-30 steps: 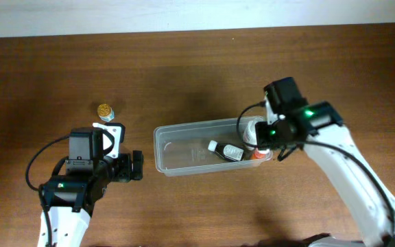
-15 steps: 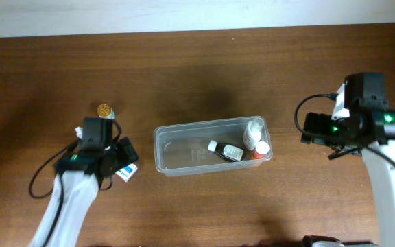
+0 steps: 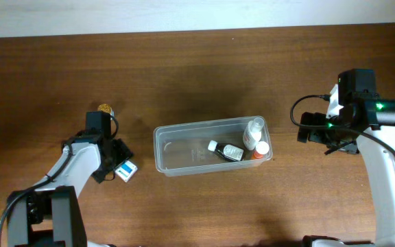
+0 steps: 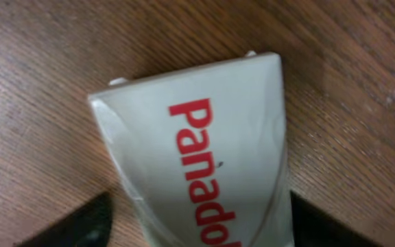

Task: Pack container
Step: 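Grasp the Panadol box with the left gripper and drop it in the container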

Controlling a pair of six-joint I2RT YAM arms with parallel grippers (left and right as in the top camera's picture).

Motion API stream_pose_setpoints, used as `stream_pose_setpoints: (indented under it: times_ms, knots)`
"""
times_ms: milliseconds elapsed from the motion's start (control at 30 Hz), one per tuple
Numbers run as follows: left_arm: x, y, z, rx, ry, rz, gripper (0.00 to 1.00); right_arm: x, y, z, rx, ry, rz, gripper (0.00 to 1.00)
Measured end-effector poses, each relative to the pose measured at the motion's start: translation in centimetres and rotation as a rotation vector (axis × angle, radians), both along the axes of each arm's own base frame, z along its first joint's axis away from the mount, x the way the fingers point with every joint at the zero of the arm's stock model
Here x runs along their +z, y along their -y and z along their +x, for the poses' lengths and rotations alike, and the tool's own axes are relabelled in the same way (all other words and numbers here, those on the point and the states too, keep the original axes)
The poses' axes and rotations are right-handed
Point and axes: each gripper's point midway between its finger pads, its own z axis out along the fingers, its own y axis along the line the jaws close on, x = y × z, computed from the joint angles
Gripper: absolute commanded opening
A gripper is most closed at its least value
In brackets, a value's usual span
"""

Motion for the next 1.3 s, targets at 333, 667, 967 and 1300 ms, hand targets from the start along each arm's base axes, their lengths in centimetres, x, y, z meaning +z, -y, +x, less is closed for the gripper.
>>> stream_pose_setpoints:
  times_ms: [333,667,967,1300]
  knots:
    - [1.5,0.4,1.0,-0.051,0.004,-0.017,0.37,0.0,0.0,-0.1,0.0,-0.004,0.0,0.92]
    - [18.0,11.7,6.3,-0.708,0.517,0.083,0.35,0.0,0.0,-0.1,0.0,-0.003,0.001,0.92]
    - [15.3,22.2,2.5,-1.393,0.483,0.173,0.42,0.0,-0.1,0.0,0.004,0.001,0.003,0.92]
    - [8.5,23.3,2.5,-1.561,0.299,0.205,0.74,0.0,-0.1,0.0,0.015,0.0,0.001,0.92]
